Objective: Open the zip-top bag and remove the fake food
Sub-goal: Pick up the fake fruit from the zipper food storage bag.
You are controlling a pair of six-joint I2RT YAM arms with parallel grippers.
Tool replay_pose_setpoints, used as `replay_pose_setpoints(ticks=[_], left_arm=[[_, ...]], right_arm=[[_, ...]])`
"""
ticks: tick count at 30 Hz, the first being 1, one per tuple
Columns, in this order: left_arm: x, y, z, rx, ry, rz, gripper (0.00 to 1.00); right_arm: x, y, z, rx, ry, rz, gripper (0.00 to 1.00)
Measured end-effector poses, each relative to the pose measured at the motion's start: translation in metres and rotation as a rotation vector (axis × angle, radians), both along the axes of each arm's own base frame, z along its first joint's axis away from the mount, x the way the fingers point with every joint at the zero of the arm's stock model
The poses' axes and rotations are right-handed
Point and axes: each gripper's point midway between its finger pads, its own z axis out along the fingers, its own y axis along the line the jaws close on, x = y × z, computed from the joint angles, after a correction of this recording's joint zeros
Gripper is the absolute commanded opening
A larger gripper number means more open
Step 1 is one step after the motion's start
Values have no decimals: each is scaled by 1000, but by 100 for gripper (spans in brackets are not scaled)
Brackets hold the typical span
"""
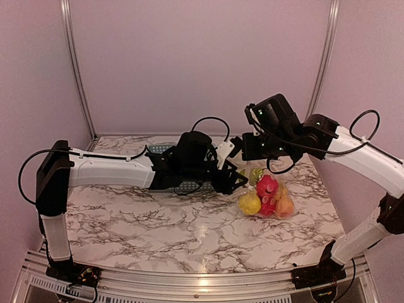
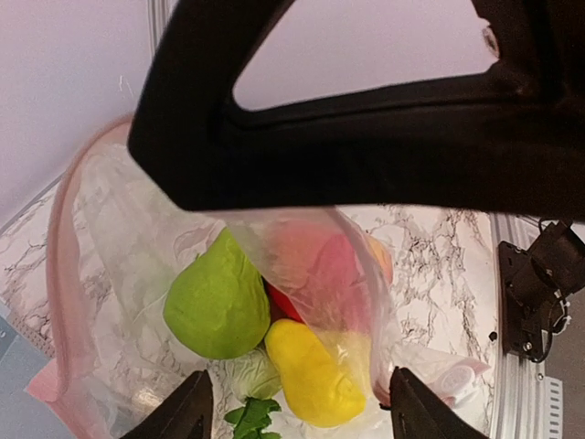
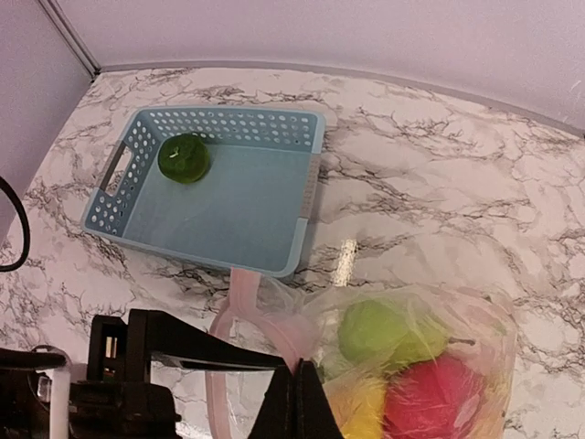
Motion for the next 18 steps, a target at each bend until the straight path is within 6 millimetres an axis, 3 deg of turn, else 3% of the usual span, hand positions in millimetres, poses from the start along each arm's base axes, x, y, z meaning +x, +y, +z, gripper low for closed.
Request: replay_pose_setpoints(ticks=[6, 12, 18], left_arm=[[5, -9, -16, 17, 1, -2, 63], [4, -3, -30, 41, -1, 7, 63], [-7, 16, -48, 77, 20, -3, 62]], right_arm=[[-3, 1, -5, -7, 13, 9, 0], [-9, -2, -16, -18, 40, 20, 0], [-38, 5, -30, -55, 85, 73, 0]])
